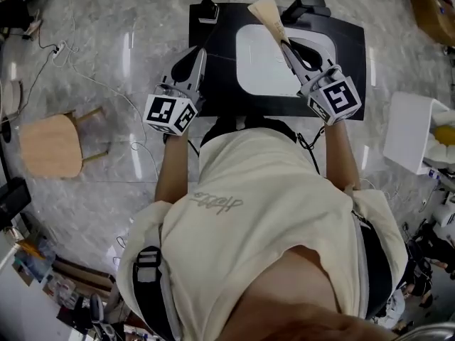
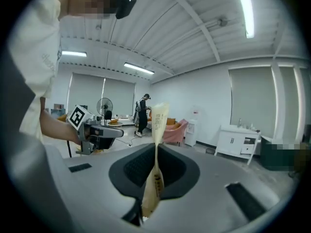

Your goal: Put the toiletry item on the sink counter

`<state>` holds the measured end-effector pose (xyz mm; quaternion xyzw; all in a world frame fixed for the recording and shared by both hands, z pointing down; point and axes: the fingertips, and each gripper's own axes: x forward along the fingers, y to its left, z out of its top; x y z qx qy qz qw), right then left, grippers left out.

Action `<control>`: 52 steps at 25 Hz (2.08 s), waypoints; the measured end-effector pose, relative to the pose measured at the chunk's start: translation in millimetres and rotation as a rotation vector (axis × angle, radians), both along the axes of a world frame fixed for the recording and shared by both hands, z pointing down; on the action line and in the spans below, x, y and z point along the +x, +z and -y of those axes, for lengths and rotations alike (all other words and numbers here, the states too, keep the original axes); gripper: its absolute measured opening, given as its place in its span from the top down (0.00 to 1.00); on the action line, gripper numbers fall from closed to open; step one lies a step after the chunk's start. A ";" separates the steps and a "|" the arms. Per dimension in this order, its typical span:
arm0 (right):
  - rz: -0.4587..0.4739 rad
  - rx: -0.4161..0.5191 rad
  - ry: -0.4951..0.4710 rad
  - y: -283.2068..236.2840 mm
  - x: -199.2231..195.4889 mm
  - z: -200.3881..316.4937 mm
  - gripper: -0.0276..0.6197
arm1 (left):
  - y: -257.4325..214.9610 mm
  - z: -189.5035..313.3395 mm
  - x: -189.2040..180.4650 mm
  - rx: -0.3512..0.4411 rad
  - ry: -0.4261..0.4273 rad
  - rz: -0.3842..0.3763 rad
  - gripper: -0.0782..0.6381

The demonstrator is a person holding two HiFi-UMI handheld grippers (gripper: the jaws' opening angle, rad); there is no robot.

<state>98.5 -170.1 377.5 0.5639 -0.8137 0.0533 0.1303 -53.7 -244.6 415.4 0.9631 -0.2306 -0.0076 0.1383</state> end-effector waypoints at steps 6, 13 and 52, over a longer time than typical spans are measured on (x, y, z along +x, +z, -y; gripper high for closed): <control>-0.006 -0.072 0.127 18.9 14.6 -10.8 0.94 | 1.9 5.4 31.9 0.005 0.117 -0.022 0.89; -0.051 -0.121 0.113 46.0 25.7 3.1 0.94 | 32.7 28.0 40.9 -0.020 0.090 0.025 0.89; -0.158 -0.624 -0.122 324.0 49.2 219.3 0.94 | 136.2 109.7 24.9 -0.209 -0.104 0.136 0.89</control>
